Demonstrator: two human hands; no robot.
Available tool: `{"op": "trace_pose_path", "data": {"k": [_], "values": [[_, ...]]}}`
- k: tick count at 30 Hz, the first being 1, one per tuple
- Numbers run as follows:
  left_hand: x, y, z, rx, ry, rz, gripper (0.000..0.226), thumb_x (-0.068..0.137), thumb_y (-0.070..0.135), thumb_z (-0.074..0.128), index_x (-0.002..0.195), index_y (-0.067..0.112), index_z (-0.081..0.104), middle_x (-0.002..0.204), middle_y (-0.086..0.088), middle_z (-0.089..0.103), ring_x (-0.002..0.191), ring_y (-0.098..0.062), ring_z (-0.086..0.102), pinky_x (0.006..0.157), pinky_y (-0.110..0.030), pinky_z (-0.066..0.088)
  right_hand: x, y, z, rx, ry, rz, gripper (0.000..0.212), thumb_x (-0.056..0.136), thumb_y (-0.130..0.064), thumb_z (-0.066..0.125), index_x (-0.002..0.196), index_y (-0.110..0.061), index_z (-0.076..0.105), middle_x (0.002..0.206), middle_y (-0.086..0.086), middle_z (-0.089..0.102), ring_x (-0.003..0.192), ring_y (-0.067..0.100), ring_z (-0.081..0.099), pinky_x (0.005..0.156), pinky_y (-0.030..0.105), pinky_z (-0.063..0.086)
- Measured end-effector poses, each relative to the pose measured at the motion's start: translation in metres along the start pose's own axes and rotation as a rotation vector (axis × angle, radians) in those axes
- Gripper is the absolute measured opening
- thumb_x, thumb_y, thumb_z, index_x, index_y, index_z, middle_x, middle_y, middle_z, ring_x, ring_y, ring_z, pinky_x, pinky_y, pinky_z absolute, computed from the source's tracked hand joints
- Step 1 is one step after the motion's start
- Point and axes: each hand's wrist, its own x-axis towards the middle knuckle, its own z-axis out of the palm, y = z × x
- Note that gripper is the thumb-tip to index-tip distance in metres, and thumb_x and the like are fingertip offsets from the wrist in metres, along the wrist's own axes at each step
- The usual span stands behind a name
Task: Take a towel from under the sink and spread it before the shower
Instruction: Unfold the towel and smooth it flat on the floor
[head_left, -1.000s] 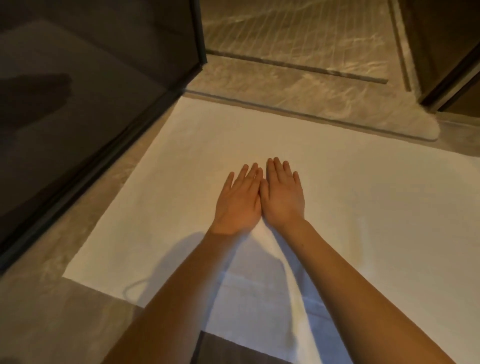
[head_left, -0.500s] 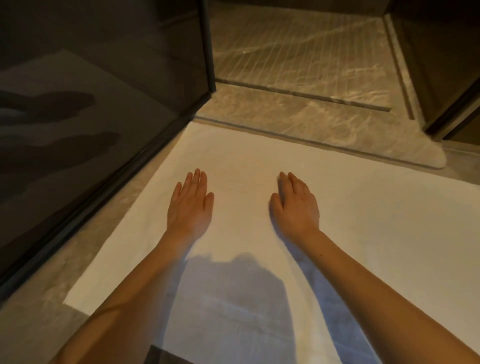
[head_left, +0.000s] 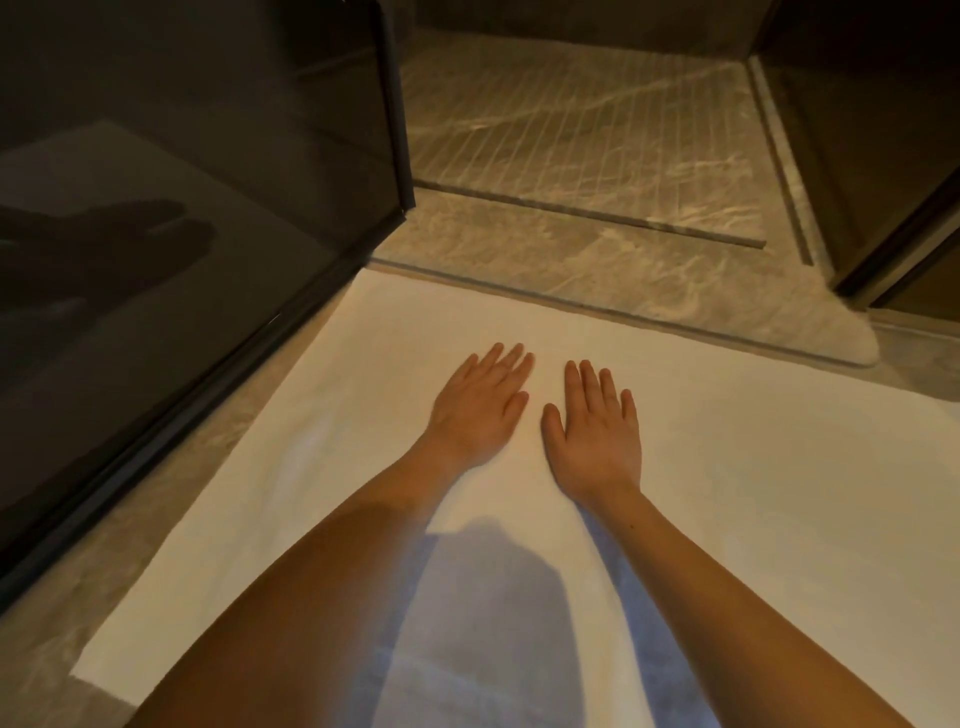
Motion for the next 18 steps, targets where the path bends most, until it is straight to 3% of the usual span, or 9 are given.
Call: {"op": "trace_pose_path", "data": {"k": [6, 9, 13, 18], "values": [[-0.050, -0.116, -0.013, -0.026, 0.040, -0.271, 0.055, 0.104, 0.037, 0.016, 0.156, 0.021, 0.009, 0.164, 0.005, 0.004, 0.150, -0.009, -0.001, 0.121, -0.031, 0.000, 0.000, 0.003, 0.005, -0.002, 0.022, -0.026, 0.067, 0.097, -0.051, 0.010, 0.156, -0.020, 0.003, 0.164, 0.000, 0.002, 0.151, 0.019, -0.003, 0.122, 0.041, -0.001], [-0.066, -0.139, -0.024, -0.029, 0.016, -0.339, 0.056, 0.104, 0.037, 0.015, 0.156, 0.019, 0.007, 0.164, 0.002, 0.002, 0.150, -0.012, -0.002, 0.122, -0.032, 0.000, 0.000, 0.003, 0.005, -0.025, 0.011, -0.027, 0.068, 0.097, -0.052, 0.008, 0.156, -0.020, 0.003, 0.164, 0.001, 0.002, 0.151, 0.020, -0.002, 0.122, 0.042, 0.001], [-0.065, -0.118, -0.032, -0.015, -0.021, -0.343, 0.057, 0.104, 0.037, 0.014, 0.156, 0.016, 0.002, 0.164, -0.002, -0.003, 0.150, -0.016, -0.006, 0.122, -0.035, -0.003, -0.001, -0.002, -0.002, -0.053, -0.024, -0.015, 0.067, 0.098, -0.050, 0.010, 0.156, -0.019, 0.002, 0.164, 0.002, 0.000, 0.151, 0.020, -0.003, 0.122, 0.042, 0.001], [-0.099, -0.034, 0.000, 0.045, 0.025, -0.104, 0.057, 0.104, 0.037, 0.016, 0.156, 0.017, 0.006, 0.164, 0.001, 0.003, 0.150, -0.014, -0.002, 0.119, -0.032, -0.008, -0.023, -0.038, -0.014, -0.024, 0.013, 0.010, 0.063, 0.101, -0.042, 0.015, 0.156, -0.013, 0.005, 0.164, 0.006, 0.003, 0.150, 0.024, -0.002, 0.121, 0.043, 0.000]]}}
